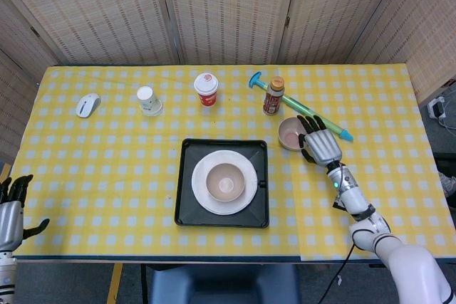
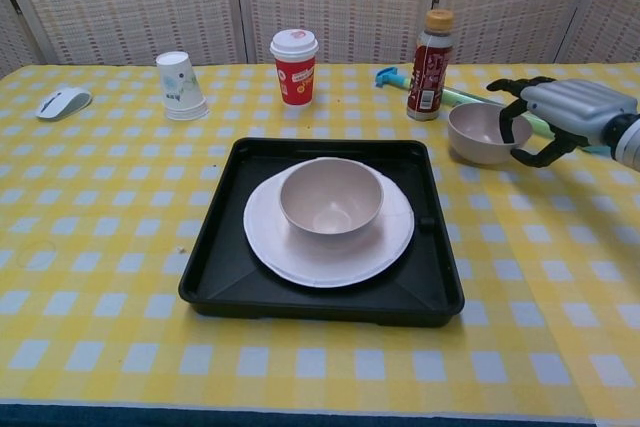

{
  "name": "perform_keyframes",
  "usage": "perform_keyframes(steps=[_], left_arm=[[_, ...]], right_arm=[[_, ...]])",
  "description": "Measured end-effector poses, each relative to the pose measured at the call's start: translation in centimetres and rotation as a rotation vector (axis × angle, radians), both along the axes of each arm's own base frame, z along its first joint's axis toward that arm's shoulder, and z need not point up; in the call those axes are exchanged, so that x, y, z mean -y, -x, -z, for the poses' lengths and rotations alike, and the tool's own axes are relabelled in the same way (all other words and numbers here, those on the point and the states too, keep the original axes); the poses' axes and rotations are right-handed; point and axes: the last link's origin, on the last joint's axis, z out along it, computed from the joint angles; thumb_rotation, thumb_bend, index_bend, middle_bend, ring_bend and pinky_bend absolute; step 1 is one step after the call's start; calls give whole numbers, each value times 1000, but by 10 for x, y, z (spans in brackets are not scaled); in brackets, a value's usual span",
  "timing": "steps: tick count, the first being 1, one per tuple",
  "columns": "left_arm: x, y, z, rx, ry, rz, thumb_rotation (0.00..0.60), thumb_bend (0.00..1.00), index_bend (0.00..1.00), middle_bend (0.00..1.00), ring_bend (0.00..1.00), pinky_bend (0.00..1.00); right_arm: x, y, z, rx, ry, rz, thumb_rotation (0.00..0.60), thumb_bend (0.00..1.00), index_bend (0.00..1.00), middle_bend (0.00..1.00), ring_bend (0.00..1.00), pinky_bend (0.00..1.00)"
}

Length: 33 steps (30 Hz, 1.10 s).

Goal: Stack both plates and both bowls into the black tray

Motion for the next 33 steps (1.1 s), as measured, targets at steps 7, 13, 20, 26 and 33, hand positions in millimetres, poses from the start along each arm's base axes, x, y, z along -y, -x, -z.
perform_keyframes(steps=[7,13,20,26,33], left_arm=[[1,0,1,-6,3,-1,600,192,129,143,6,0],[0,0,2,-7,11,-3,600,192,125,143,7,0],[-1,1,-1,-10,-1,-10,600,192,123,143,7,0],[-2,3,-4,-2,-5,-14,600,191,123,143,7,0],[-1,6,-7,1,-14,-24,600,191,123,143,10,0]], right_arm=[[-3,-2,-8,19,33,-40,600,487,632,73,26,0],[-12,-9,-20,31,62,-107,600,487,632,74,27,0],[-32,-32,-24,93,31,-174,600,487,632,74,27,0],[-61,-70,-21,166,-40,-235,600,487,632,74,28,0],[-90,-110,-18,143,-88,-341,600,488,632,74,27,0]])
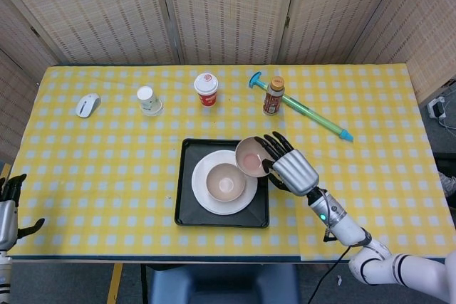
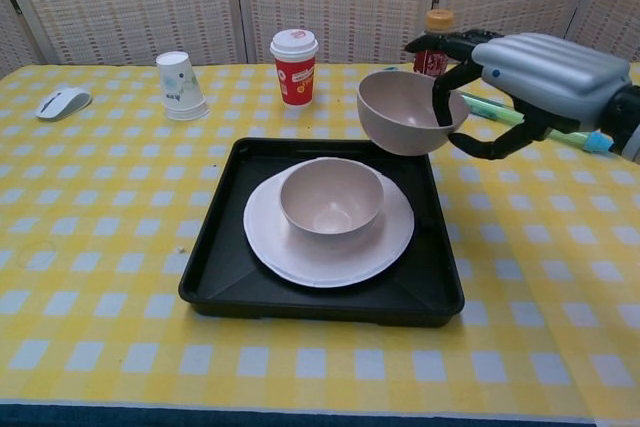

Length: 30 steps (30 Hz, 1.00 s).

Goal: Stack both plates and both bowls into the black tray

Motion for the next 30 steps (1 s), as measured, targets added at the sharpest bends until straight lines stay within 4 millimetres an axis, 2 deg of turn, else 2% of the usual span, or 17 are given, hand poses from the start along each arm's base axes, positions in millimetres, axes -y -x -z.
perform_keyframes(steps=[7,13,30], left_arm=[[1,2,-6,1,-16,-13,600,191,124,143,10,0],[1,2,-8,6,-20,-10,600,189,124,143,11,0],[4,3,-14,23,-10,-14,600,192,126,140,7,0]], right_arm=[[-12,-23,17,-38,-54,-48,600,489,632,75,28,0],[-18,-33,32,-54,-78,-74,600,489,632,75,27,0],[-16,-35,64,-105,-109,-66,600,489,632,75,26,0]])
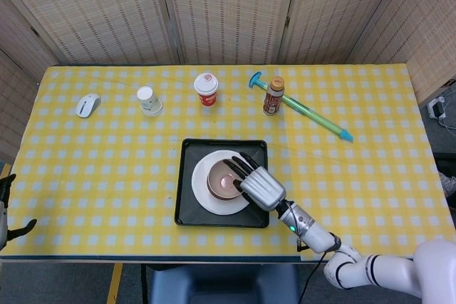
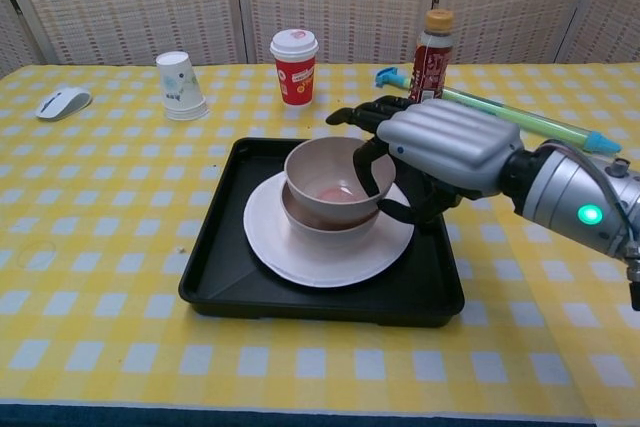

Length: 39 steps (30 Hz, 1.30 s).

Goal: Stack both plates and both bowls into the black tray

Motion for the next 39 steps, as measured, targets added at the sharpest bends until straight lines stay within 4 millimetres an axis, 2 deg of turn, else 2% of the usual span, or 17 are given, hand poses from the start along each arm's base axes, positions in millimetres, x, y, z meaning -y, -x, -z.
perform_keyframes(steps=[3,5,10,14,21,27,30,35,37,39], left_arm=[[1,0,0,4,3,4,600,192,121,130,1,0],[1,-1,0,5,2,4,600,191,117,124,0,0],[2,-1,-1,9,-1,10,600,186,122,122,0,0],[2,-2,-1,19,0,18,600,187,123,122,0,0],[3,-4,0,8,2,25,600,187,121,122,0,0],[8,-10,6,-6,39,51,600,185,87,121,0,0],[10,-15,11,-22,70,71,600,185,89,118,0,0],[14,-24,20,-55,93,106,600,185,94,116,0,0],[15,-27,23,-62,97,120,600,185,94,116,0,0],[16,-31,26,-68,98,138,600,185,94,116,0,0]], right_arm=[[0,-1,3,2,-7,0,600,489,624,68,26,0],[0,0,4,4,-6,3,600,489,575,53,23,0],[-1,4,6,-21,-16,33,600,489,288,0,0,0],[-3,5,2,-37,0,27,600,489,132,0,0,0],[-16,11,-20,11,50,41,600,467,5,0,0,0],[-29,46,-68,37,214,136,600,410,0,0,0,0],[-43,71,-96,55,346,202,600,402,0,0,0,0],[-89,130,-151,15,512,360,600,402,0,0,0,0],[-106,148,-167,1,532,410,600,401,0,0,0,0],[-114,155,-172,13,524,439,600,401,0,0,0,0]])
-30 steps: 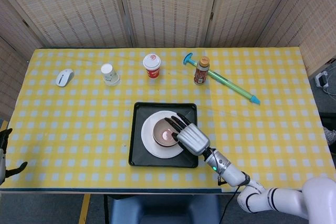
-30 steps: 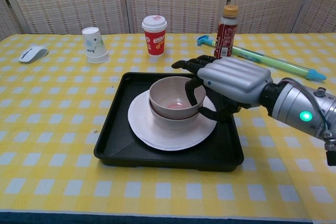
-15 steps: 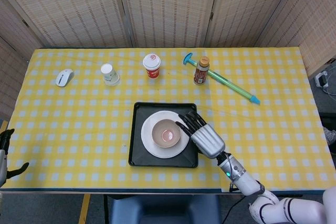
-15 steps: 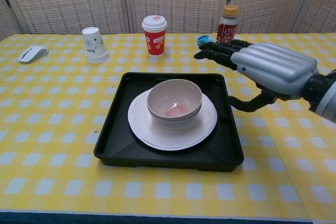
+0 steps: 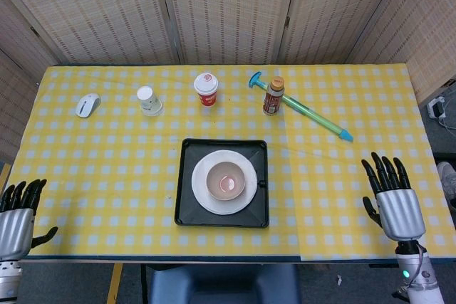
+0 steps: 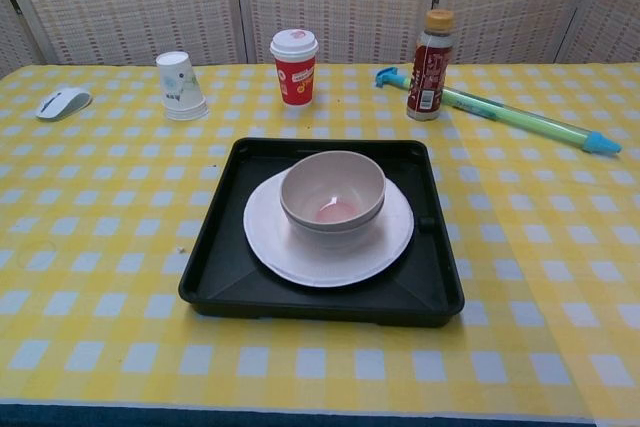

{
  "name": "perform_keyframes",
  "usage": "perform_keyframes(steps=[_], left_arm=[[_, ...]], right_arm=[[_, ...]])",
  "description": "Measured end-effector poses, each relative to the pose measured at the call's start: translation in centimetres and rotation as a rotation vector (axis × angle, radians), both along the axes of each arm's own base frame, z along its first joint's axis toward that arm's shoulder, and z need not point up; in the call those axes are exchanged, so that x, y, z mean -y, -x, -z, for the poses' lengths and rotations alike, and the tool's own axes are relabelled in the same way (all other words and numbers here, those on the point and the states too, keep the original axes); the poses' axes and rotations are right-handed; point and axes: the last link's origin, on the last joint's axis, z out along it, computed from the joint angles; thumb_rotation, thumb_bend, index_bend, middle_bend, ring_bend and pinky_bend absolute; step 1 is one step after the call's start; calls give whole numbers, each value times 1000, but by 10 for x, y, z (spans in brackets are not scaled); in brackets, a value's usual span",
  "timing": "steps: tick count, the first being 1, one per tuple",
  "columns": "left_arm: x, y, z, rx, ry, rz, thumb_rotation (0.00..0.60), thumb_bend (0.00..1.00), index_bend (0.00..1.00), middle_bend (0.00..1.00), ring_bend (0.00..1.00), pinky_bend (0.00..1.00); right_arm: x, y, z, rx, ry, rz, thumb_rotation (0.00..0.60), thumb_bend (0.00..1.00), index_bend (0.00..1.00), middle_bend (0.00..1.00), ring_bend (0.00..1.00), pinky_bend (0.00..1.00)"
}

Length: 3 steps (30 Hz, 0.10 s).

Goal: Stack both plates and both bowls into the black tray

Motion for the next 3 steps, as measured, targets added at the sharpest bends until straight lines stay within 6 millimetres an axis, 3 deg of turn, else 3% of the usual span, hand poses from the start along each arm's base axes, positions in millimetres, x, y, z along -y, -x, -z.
perform_keyframes(steps=[3], left_arm=[[0,-4,3,-5,-6,20,600,185,93,116,0,0]], right_arm=[[-8,8,-8,33,-19,21,600,400,0,0,0,0]])
